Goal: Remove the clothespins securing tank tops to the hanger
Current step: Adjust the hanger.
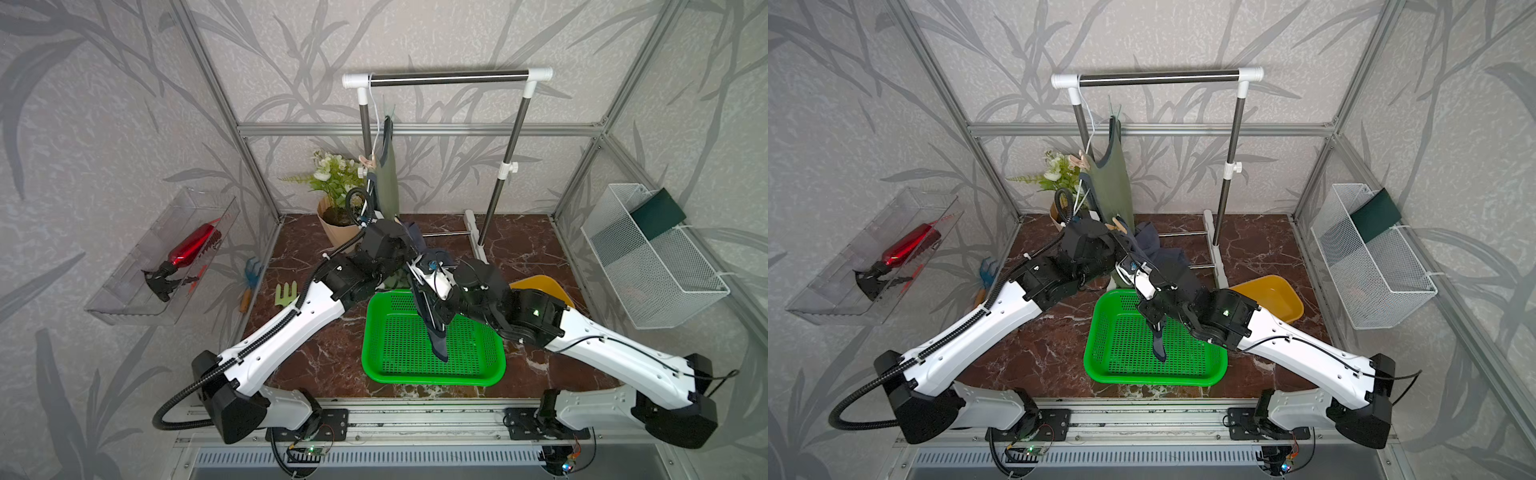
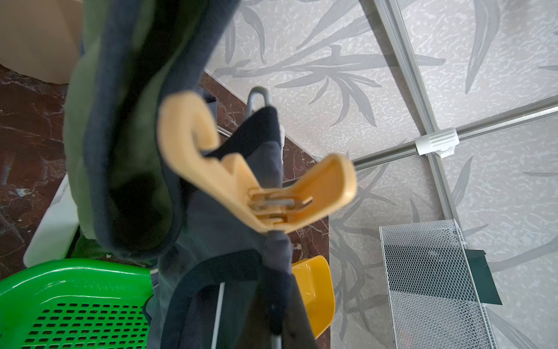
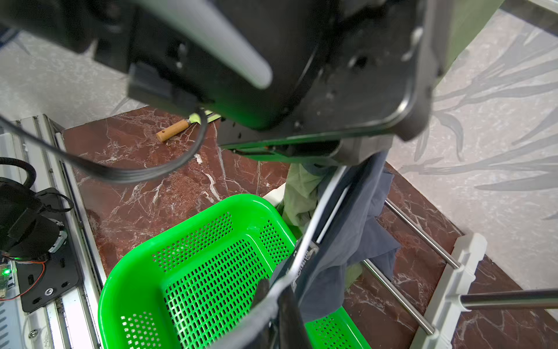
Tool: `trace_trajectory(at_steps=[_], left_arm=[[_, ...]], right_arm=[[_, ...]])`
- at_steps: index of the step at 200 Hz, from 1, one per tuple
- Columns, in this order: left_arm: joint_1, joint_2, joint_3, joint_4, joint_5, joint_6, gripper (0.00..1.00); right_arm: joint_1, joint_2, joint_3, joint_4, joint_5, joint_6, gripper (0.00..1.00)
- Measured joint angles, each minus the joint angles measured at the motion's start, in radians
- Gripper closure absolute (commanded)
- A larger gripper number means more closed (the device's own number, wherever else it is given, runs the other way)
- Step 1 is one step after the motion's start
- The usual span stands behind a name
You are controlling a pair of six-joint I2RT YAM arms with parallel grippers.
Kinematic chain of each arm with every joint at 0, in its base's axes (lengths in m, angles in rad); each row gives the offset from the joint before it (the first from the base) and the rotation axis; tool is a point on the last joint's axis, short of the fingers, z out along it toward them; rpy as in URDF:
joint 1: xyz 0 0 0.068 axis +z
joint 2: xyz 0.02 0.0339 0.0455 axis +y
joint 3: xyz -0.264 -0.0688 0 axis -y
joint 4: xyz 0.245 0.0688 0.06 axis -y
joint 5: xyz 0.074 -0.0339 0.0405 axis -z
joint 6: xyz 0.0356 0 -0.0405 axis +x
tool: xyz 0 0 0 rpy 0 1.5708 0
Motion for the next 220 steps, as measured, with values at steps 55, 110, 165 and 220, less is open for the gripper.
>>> trace_trajectory(at_steps=[55,110,165,220], left_arm=[[-0.003,0.0,0.0,-0.004,0.016,0.015,0.72],[-0.018,-0.025,-0.019,-0.017,0.073,0.044,0.4],[-0.018,-0.058,-0.019,-0.032,0.087,0.062,0.27],[-0.014,-0.086,0.021,-0.162,0.078,0.132,0.28]], right_arm=[[-0.084,-0.003,0.079,-0.106,-0.094,0.014,1.0],[-0.173,-0.037,0.116,-0.23,-0.212,0.035,1.0],[-0.2,-0.036,0.116,-0.298,-0.303,0.042,1.0],[-0.247,-0.05,0.116,-0.356,-0.376,0.03,1.0]])
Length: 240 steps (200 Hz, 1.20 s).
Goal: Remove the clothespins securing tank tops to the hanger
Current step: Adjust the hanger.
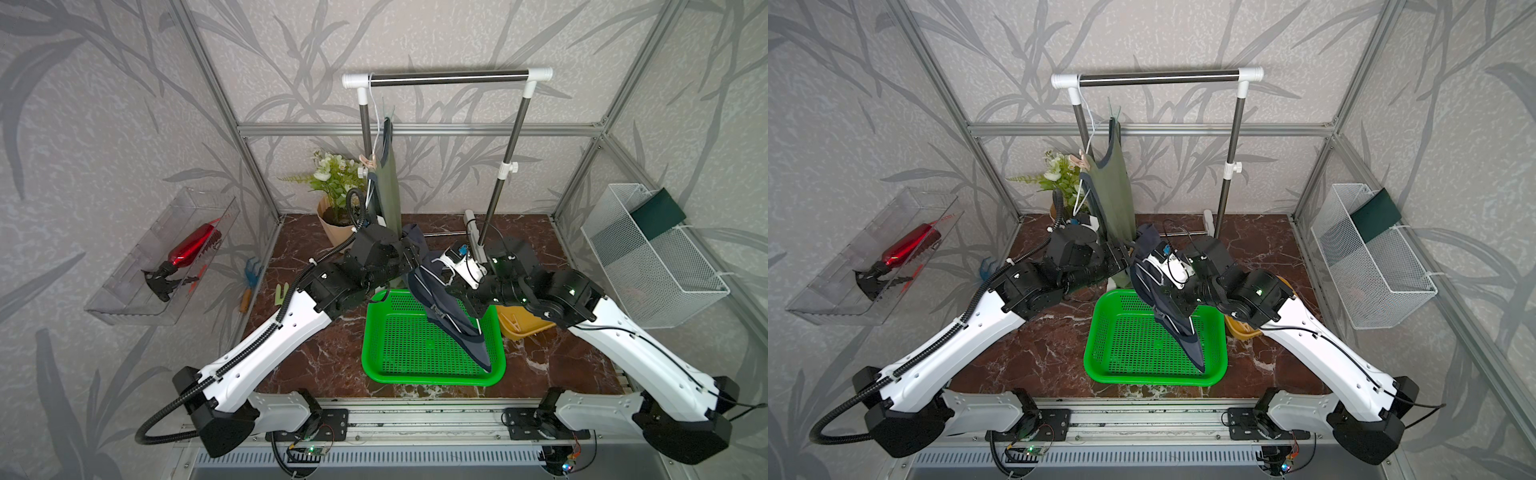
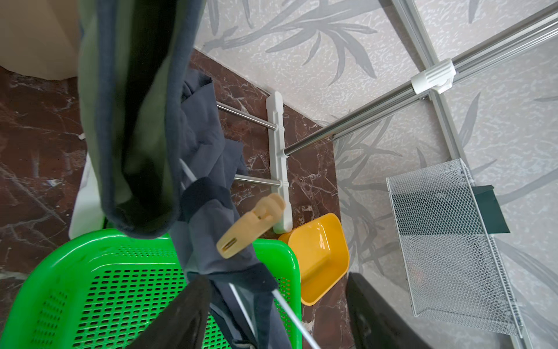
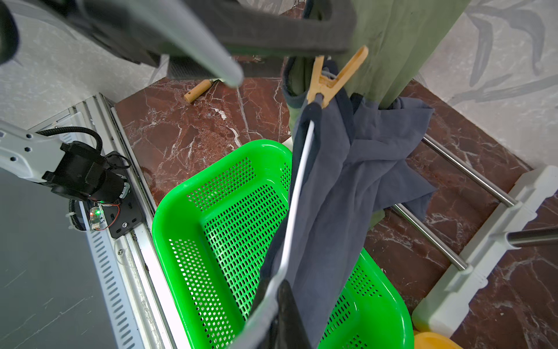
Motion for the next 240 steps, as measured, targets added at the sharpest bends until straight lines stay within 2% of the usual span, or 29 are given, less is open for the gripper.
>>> trace_trajectory(at_steps=[74,135,167,200,240], left_arm=[[0.041,0.038,0.072,-0.116,0.07,0.054,0.27],[0.051,0.116,0.161,-0.198,0.082,0.077,0.25],[0.076,0.144,0.161,-0.233,0.085,0.079,0.25],[0.098,0.183,0.192,-0.288,0.098,0.093,0.26],[0.105,0.192,0.191,-0.316,0.121,0.098,0.33]], right_arm=[[-0.014,-0.049,-0.015,-0.025,-0.087,-0.03,1.0],[-0.003,-0.051,-0.09,0.0,-0.091,-0.037,1.0],[0.043,-0.053,-0.103,0.013,-0.047,-0.043,1.0],[0.133,-0.053,-0.103,0.017,0.051,-0.064,1.0],[0.208,-0.053,-0.103,0.023,0.198,-0.072,1.0]])
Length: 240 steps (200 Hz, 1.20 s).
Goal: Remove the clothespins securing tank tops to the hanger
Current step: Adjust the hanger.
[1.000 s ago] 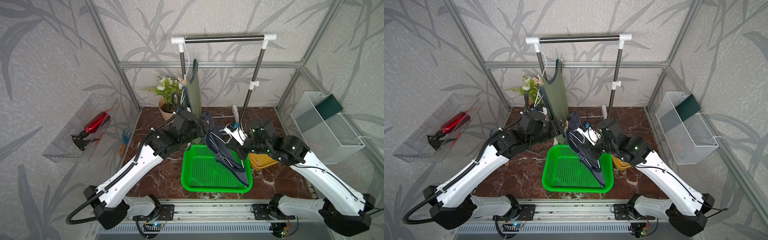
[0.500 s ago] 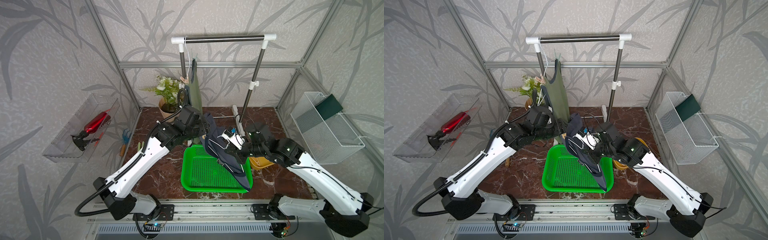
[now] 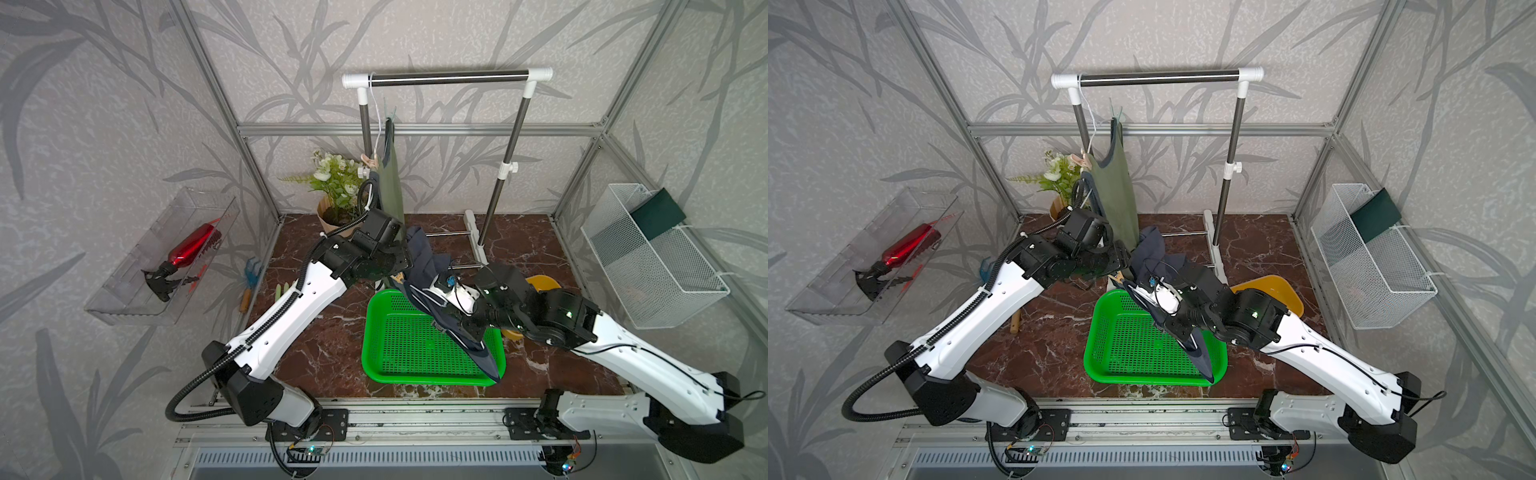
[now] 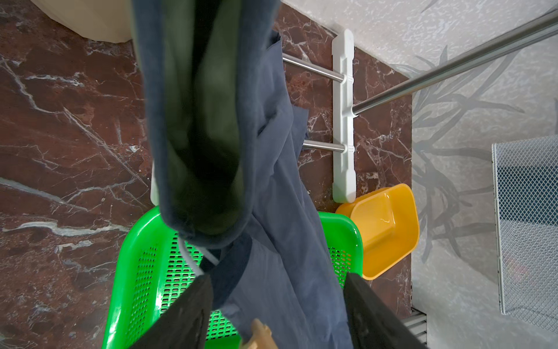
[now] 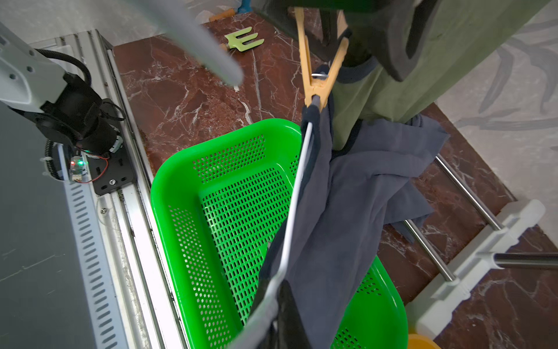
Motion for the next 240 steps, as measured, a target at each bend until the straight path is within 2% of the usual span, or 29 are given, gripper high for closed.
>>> trace_trajectory(at_steps=[45,82,174,188,205,240], left_arm=[[0.001,-0.019,-0.015,-0.036,0.003,0.0,0.3],[0.006,-0.045,-0.015,-0.056,0.006,0.0,0.28],[0.011,-0.076,-0.074,-0.006,-0.002,-0.021,0.27],[0.015,-0.105,-0.094,0.002,-0.017,-0.028,0.3],[0.024,-0.136,-0.107,0.003,-0.027,-0.037,0.4],[0.036,-0.147,-0.114,0.021,-0.035,-0.048,0.49]], right_arm=[[0.039,0.0,-0.03,0.024,0.115,0.0,1.0],[0.054,-0.007,-0.042,0.047,0.171,0.0,1.0],[0.171,0.006,-0.084,0.134,0.281,0.0,1.0],[0.175,0.006,-0.085,0.138,0.294,0.0,1.0],[0.18,0.006,-0.09,0.15,0.313,0.0,1.0],[0.206,0.006,-0.104,0.177,0.353,-0.001,1.0]])
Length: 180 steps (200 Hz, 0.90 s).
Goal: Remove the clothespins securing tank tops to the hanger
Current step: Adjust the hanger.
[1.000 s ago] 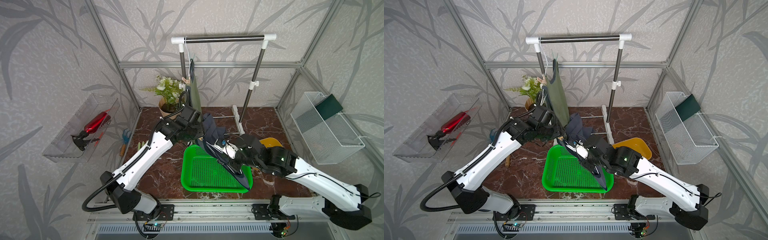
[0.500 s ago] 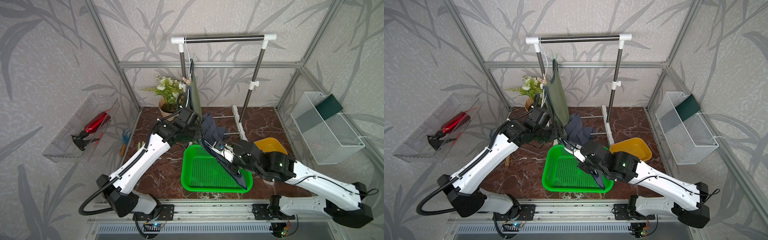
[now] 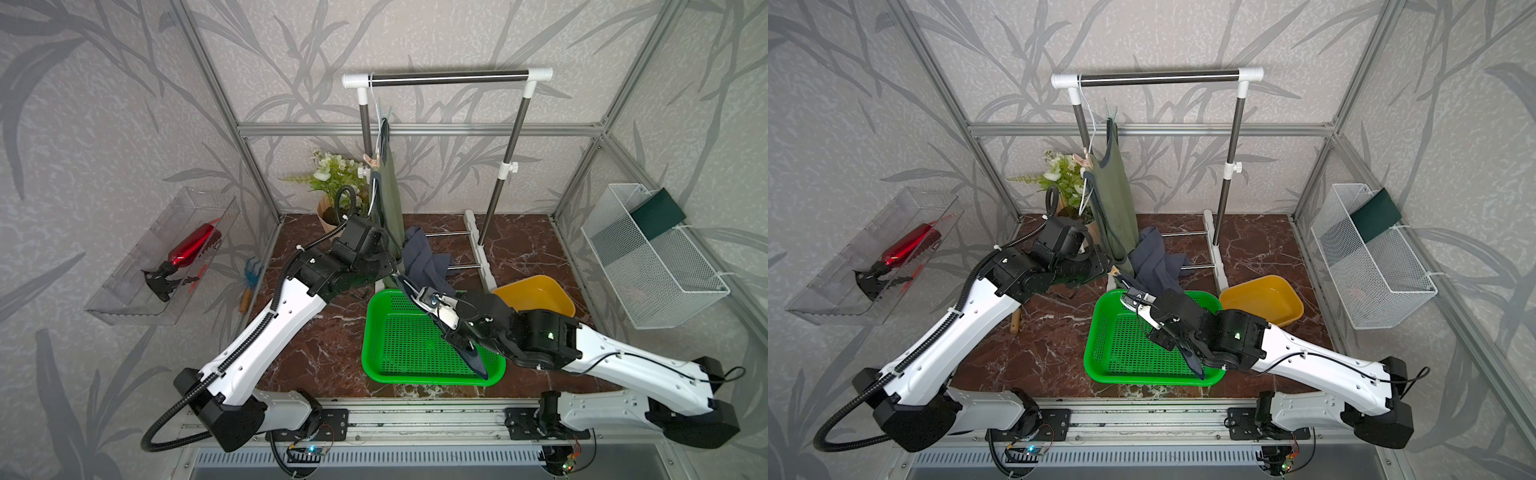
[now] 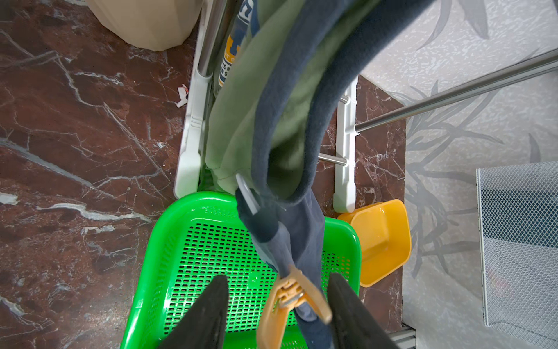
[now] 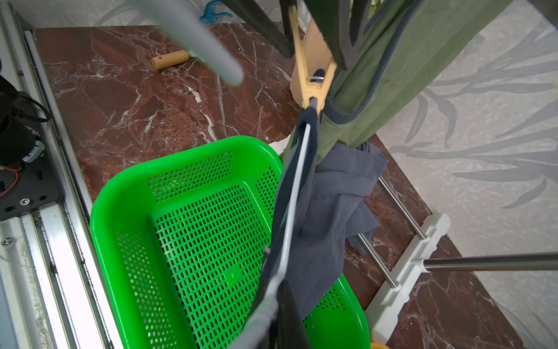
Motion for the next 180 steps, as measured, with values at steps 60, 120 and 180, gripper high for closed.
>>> trace_trajectory(at_steps=[60,120,180], left_arm=[[0.004,0.005,-0.008,0.011,-0.003,-0.007,0.62],[0.005,0.005,-0.014,0.034,-0.007,-0.02,0.71],[0.006,0.005,-0.015,0.031,-0.014,-0.014,0.57]], right_arm=[[0.058,0.006,-0.003,0.035,0.063,-0.018,1.0],[0.061,0.017,-0.003,0.039,0.089,-0.022,1.0],[0.061,0.019,-0.005,0.051,0.106,-0.029,1.0]])
